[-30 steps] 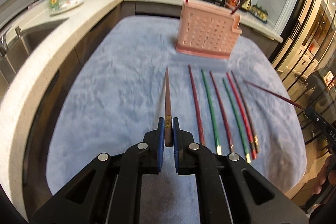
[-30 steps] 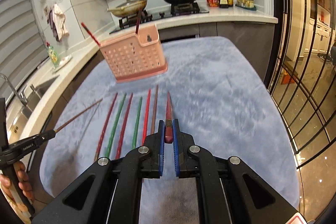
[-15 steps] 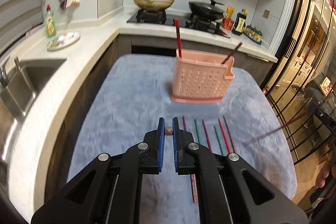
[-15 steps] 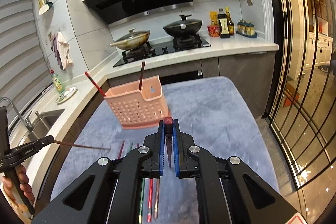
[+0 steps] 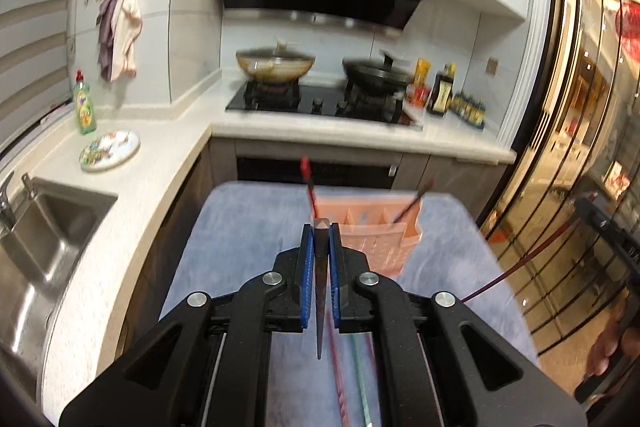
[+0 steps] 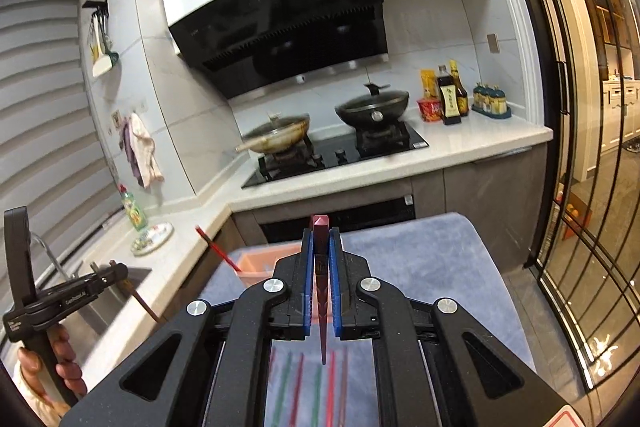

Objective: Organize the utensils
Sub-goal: 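Lower both chopsticks into the pink holder and open both tools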

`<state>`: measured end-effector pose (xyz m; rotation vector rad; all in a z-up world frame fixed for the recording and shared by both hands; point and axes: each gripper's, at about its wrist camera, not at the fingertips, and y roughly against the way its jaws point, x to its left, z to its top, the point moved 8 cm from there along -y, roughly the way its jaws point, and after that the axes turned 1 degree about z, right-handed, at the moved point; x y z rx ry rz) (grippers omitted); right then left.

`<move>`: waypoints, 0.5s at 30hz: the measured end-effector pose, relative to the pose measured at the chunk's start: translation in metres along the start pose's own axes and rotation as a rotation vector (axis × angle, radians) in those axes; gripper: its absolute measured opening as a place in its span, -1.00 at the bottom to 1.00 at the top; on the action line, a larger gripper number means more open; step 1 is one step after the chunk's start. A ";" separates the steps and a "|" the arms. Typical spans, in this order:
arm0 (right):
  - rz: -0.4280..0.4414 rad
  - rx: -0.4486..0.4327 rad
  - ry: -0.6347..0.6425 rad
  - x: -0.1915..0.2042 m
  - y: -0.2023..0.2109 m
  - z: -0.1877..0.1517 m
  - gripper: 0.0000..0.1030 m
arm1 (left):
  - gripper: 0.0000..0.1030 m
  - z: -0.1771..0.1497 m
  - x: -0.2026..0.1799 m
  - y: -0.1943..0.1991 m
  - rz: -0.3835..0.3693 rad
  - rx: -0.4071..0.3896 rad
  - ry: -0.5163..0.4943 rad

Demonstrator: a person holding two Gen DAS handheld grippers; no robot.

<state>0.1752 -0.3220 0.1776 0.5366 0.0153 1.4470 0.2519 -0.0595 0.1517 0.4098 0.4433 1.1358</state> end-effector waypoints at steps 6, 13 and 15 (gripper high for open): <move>0.047 -0.046 -0.009 0.021 -0.036 0.047 -0.86 | -0.87 0.068 -0.016 -0.004 -0.017 -0.115 0.006; 0.069 -0.052 -0.016 0.037 -0.089 0.078 -0.86 | -0.87 0.108 -0.028 -0.032 -0.022 -0.171 0.002; 0.077 -0.035 -0.022 0.038 -0.105 0.077 -0.86 | -0.87 0.113 -0.029 -0.048 -0.022 -0.171 0.005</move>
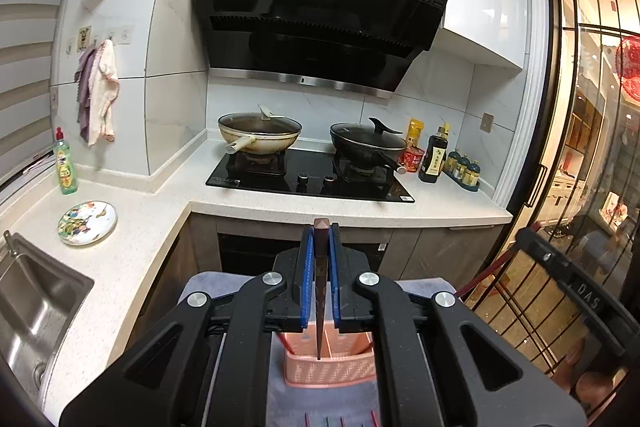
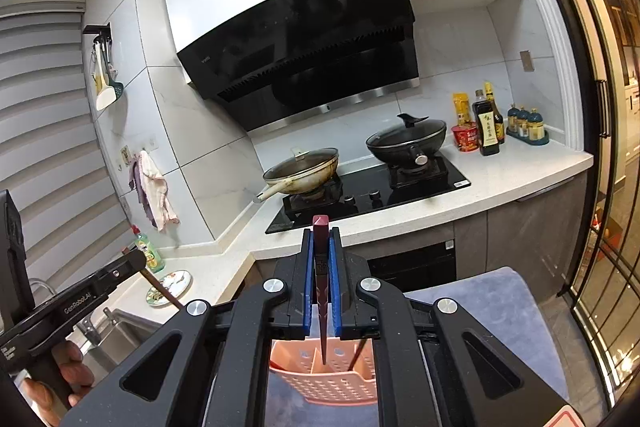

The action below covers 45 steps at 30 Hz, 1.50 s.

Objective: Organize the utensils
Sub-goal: 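Lower both chopsticks into the pink holder and open both tools, then withdraw both open tools back over the remaining chopsticks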

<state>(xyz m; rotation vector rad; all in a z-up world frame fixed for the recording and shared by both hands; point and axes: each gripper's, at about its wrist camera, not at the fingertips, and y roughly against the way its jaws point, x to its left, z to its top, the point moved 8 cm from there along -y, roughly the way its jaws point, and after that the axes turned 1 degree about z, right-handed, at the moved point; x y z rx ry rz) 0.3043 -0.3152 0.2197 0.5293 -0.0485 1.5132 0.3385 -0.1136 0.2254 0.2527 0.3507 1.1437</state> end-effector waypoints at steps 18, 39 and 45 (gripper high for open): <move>-0.056 0.191 -0.004 -0.037 -0.094 -0.081 -0.85 | -0.86 -0.073 0.014 -0.089 0.012 0.158 -0.007; -0.060 0.176 0.050 -0.033 -0.012 -0.100 -0.80 | -0.35 -0.093 0.029 -0.030 0.035 0.142 0.004; -0.088 0.232 0.080 -0.038 0.024 -0.144 -0.78 | -0.35 -0.131 0.033 -0.002 0.051 0.185 -0.014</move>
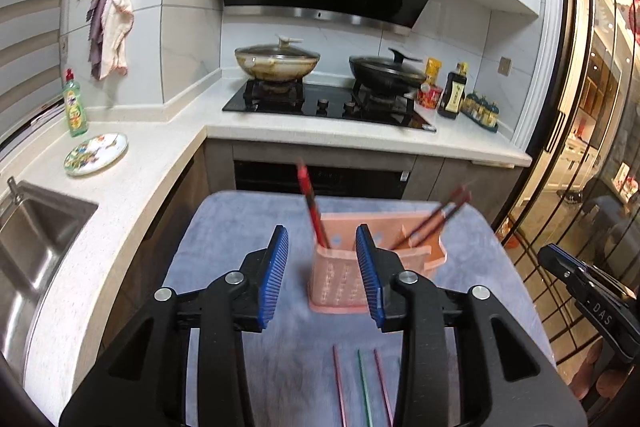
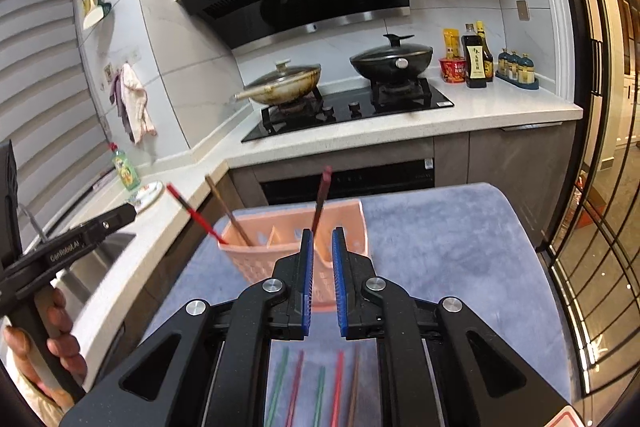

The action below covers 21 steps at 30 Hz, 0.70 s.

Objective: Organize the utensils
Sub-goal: 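Withdraw both open tools back over the remaining chopsticks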

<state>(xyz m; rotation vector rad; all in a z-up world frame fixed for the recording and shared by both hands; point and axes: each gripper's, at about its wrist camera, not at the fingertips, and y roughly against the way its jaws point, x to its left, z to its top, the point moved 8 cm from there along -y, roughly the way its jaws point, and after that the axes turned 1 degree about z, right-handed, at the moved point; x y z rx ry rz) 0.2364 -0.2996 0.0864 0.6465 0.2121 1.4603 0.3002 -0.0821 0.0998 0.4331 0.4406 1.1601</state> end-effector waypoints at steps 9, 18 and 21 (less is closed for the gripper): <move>-0.029 0.121 -0.001 -0.011 0.026 -0.094 -0.78 | -0.35 -0.086 0.004 0.016 0.018 0.104 -0.018; -0.040 0.257 -0.013 -0.017 0.035 -0.185 -0.78 | -0.32 -0.175 -0.004 0.021 0.027 0.237 -0.037; -0.044 0.292 -0.014 -0.016 0.034 -0.207 -0.77 | -0.32 -0.201 -0.006 0.022 0.030 0.281 -0.036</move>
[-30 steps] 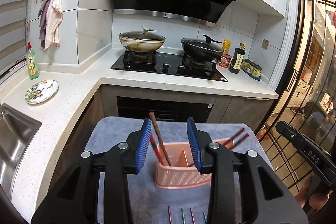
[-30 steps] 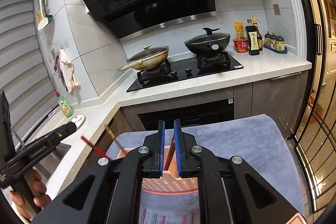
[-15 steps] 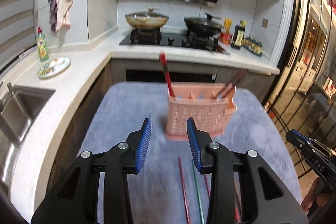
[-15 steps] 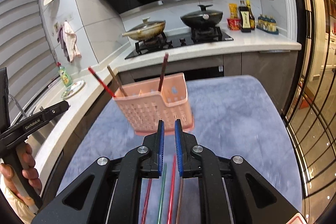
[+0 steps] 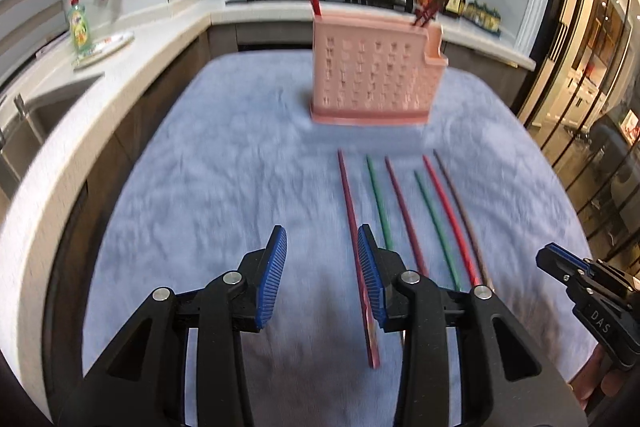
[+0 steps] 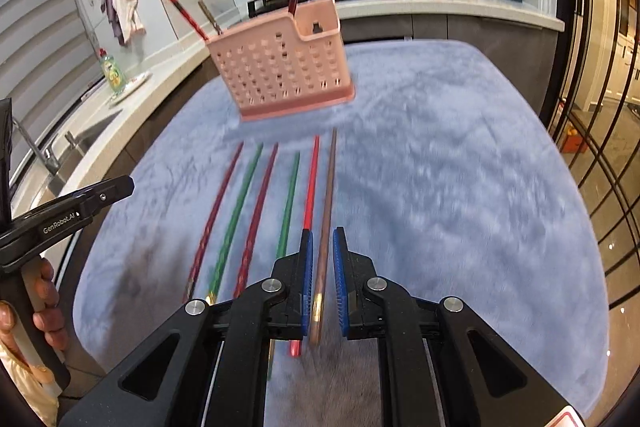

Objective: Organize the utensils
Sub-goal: 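Withdraw both open tools back over the remaining chopsticks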

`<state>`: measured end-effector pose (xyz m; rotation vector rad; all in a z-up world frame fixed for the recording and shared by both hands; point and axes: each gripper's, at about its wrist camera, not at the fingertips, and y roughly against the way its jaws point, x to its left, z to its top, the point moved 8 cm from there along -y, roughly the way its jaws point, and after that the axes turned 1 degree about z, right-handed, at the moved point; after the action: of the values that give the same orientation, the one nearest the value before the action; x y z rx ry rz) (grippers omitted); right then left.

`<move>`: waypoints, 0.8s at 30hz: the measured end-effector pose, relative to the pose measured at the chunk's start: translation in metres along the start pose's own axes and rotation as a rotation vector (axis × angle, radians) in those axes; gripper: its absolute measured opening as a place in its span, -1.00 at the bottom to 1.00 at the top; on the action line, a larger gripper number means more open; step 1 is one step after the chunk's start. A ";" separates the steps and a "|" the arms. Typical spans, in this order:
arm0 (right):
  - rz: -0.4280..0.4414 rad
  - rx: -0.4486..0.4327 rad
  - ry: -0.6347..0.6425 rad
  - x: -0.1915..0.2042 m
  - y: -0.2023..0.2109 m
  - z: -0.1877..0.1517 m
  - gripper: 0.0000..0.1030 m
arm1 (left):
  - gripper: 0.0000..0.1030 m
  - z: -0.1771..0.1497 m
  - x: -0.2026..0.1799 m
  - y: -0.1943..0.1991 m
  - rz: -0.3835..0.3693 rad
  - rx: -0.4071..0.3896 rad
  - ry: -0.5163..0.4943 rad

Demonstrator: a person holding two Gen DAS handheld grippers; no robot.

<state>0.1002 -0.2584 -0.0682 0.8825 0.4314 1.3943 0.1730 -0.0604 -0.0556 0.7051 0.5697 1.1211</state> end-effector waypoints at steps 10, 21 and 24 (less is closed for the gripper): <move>-0.020 0.059 0.019 0.005 -0.016 -0.038 -0.56 | -0.30 -0.050 0.001 -0.014 -0.001 0.094 0.012; -0.045 0.090 0.023 0.003 -0.034 -0.048 -0.56 | -0.06 -0.065 -0.002 -0.017 -0.009 0.118 0.015; -0.051 0.098 0.020 0.001 -0.038 -0.051 -0.59 | -0.06 -0.067 -0.004 -0.019 -0.014 0.125 0.014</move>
<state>0.0883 -0.2408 -0.1275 0.9312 0.5375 1.3454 0.1348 -0.0550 -0.1139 0.8005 0.6605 1.0844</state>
